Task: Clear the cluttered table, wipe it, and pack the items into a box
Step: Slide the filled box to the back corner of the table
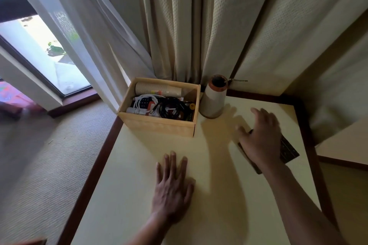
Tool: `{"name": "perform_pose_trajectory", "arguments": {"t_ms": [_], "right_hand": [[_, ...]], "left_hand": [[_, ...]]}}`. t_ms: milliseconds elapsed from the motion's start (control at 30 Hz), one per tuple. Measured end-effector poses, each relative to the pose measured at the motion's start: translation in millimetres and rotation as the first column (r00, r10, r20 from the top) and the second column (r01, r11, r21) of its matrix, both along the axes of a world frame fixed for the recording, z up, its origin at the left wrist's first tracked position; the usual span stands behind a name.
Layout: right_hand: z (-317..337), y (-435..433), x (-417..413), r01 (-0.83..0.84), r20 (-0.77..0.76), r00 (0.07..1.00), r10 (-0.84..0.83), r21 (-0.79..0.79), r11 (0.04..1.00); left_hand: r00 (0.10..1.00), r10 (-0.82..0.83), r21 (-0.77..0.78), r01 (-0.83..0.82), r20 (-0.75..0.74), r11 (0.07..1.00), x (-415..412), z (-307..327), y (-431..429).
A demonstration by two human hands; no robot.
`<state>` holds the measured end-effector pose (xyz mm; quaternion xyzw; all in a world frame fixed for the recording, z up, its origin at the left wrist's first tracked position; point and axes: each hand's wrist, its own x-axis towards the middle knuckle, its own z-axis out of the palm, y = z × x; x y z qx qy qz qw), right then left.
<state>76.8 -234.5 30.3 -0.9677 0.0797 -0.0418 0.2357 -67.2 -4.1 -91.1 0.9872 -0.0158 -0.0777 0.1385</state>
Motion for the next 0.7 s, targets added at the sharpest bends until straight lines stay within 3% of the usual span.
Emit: {"name": "perform_pose_trajectory", "arguments": {"t_ms": [133,267,333,400,500,600,700], "right_hand": [[-15,-41,-49,0.104,-0.156,0.978,-0.136,-0.198,0.975],[-15,-51,-56,0.132,-0.11,0.983,-0.148,-0.14,0.981],[-16,-54,-48,0.191,-0.101,0.976,-0.194,-0.038,0.981],[-14,-56,-36,0.28,-0.136,0.957,-0.256,0.204,0.938],[-19,-55,-12,0.384,-0.216,0.923,-0.318,0.561,0.733],[-33,-49,10,0.44,-0.295,0.897,-0.328,0.656,0.613],[-45,-41,27,0.437,-0.279,0.898,-0.341,0.658,0.613]], "left_hand": [[1.0,0.001,0.007,-0.001,-0.008,1.0,-2,-2,-1],[1.0,0.004,0.006,-0.004,-0.001,1.0,-2,-5,-2],[1.0,0.003,0.012,-0.003,-0.012,1.0,-2,-6,-3],[1.0,0.014,0.001,-0.014,0.002,1.0,-2,-3,-3],[1.0,0.014,0.013,-0.013,-0.028,1.0,-3,2,-5],[1.0,0.016,0.0,-0.016,0.003,1.0,-2,1,-5],[0.999,0.011,0.017,-0.012,0.034,1.0,-1,-11,-1]]}}
